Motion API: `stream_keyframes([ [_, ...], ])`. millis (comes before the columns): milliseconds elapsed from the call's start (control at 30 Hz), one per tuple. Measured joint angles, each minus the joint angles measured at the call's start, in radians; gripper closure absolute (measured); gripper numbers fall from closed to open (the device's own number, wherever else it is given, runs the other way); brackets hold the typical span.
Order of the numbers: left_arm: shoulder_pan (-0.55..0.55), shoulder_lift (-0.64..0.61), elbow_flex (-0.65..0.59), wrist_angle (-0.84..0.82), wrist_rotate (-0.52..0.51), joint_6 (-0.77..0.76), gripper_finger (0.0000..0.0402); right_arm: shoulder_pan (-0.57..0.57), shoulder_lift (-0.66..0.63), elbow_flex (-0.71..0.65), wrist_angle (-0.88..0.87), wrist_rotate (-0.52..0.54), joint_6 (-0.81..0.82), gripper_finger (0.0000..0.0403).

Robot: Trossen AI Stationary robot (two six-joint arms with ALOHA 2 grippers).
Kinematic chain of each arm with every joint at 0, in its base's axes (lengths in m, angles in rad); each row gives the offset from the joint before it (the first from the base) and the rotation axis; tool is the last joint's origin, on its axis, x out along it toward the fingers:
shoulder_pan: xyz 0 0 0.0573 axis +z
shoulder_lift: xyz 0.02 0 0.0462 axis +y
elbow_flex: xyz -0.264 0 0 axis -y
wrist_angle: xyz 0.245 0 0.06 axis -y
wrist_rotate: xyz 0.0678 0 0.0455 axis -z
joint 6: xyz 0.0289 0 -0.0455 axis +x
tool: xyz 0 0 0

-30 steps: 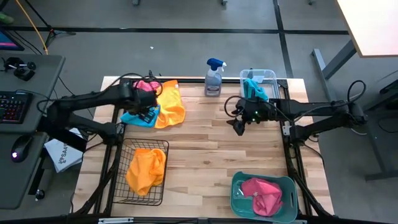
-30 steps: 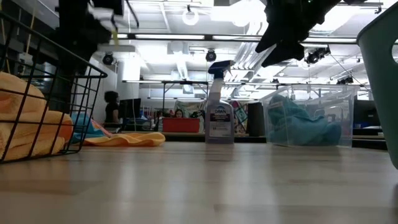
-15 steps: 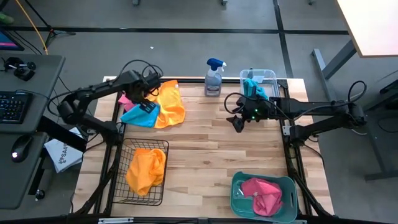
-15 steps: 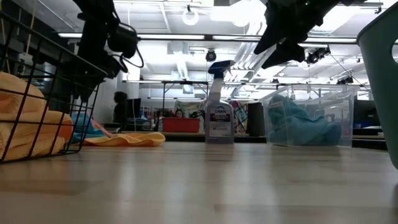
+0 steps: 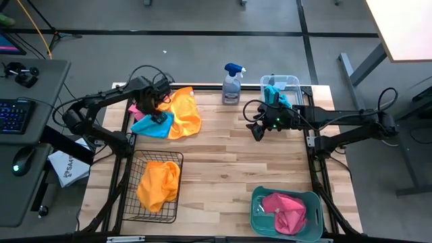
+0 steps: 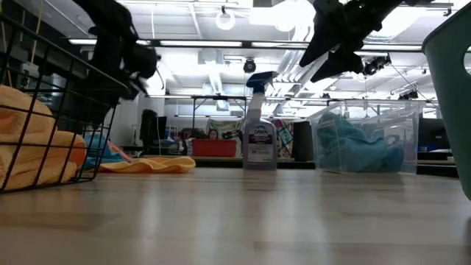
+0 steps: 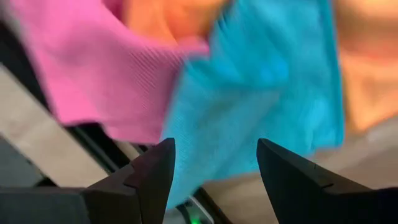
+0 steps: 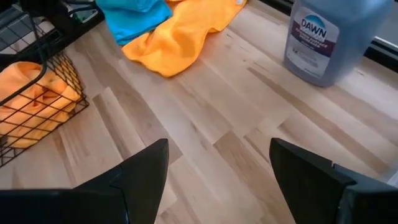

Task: Sort microfiber towel by color & place in baskets
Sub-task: Put the blue microfiber towel into the transparent bin

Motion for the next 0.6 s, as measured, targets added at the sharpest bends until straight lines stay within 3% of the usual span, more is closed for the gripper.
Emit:
stream_keyframes([
  [100, 0.003, 0.0, -0.071, 0.017, 0.038, 0.021, 0.0188, 0.0, 0.0, 0.0, 0.0, 0.001, 0.0, 0.0128],
  [267, 0.003, 0.0, -0.147, 0.089, -0.021, -0.004, 0.0188, 0.0, 0.0, 0.0, 0.0, 0.003, 0.006, 0.0128],
  [600, 0.003, -0.029, -0.161, 0.109, -0.129, -0.003, 0.0188, 0.0, 0.0, 0.0, 0.0, 0.004, 0.022, 0.0128],
])
